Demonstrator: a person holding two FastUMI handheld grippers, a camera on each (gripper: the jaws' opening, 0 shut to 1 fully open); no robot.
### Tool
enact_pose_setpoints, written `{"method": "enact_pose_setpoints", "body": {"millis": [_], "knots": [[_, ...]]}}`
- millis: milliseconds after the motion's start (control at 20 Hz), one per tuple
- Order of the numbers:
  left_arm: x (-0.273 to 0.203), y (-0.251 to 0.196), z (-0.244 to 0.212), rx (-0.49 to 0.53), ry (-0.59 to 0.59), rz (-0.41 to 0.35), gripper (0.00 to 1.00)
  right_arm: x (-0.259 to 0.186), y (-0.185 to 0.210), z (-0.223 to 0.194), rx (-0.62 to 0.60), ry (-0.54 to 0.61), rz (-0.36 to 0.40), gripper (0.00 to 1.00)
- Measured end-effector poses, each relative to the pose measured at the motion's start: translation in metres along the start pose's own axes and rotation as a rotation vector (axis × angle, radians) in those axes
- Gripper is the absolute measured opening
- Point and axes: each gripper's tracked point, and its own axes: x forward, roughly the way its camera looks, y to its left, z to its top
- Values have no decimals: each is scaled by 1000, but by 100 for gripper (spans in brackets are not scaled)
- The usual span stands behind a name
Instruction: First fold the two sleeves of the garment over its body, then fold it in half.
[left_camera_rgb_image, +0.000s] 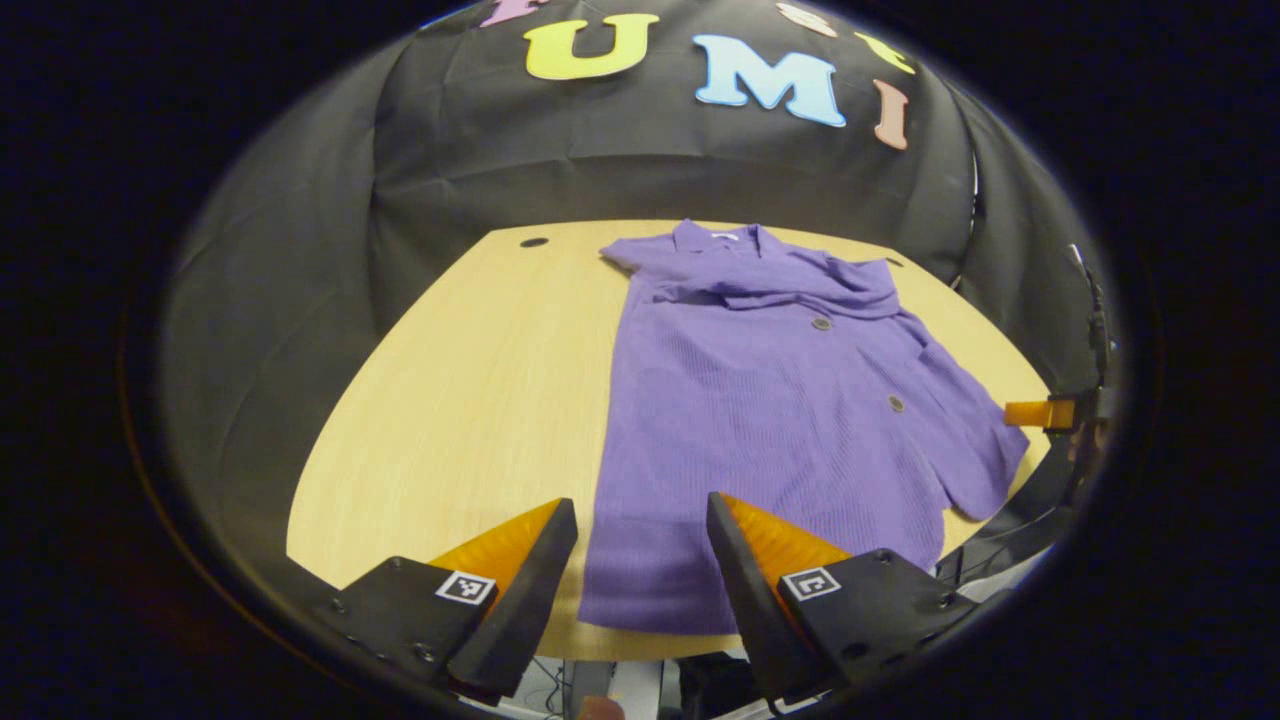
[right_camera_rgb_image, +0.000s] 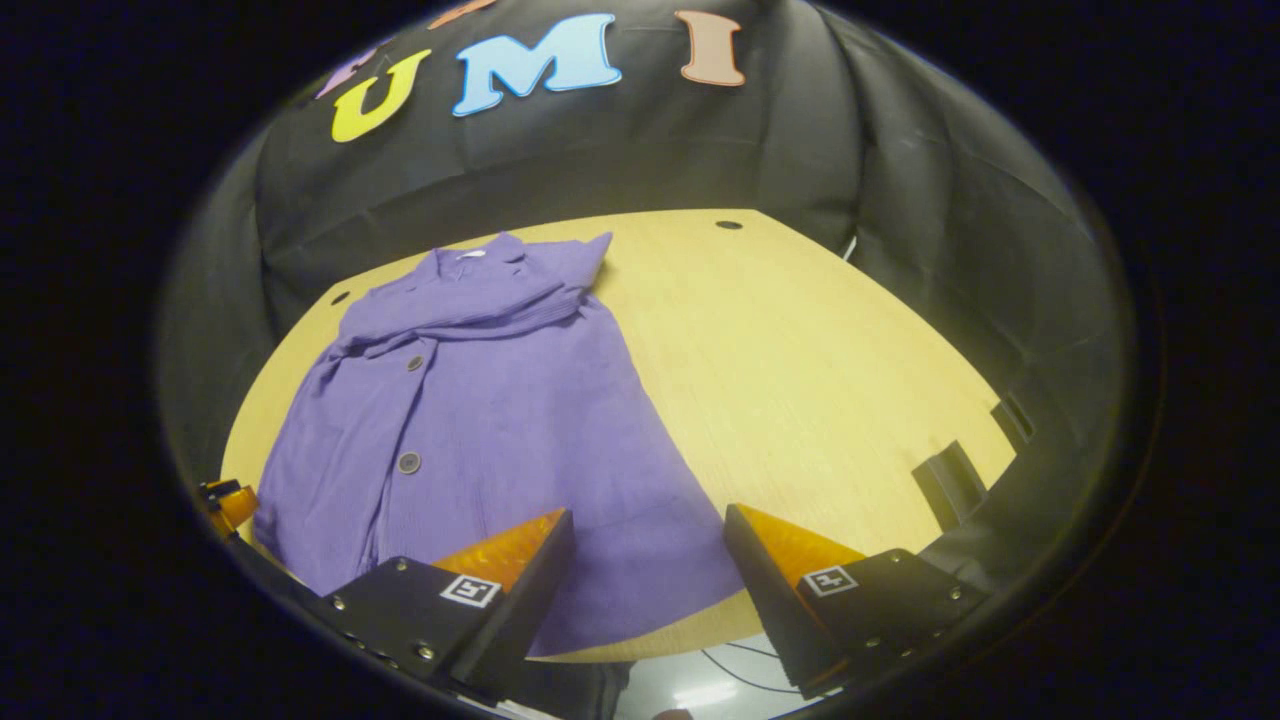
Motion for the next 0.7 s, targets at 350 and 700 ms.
{"method": "enact_pose_setpoints", "body": {"millis": [350,700], "knots": [[8,-8,-28,15,46,-25,88,7,10,-25,-20,47,-9,94],[16,-31,-24,82,34,-49,90,13,17,-37,-35,69,-21,99]]}}
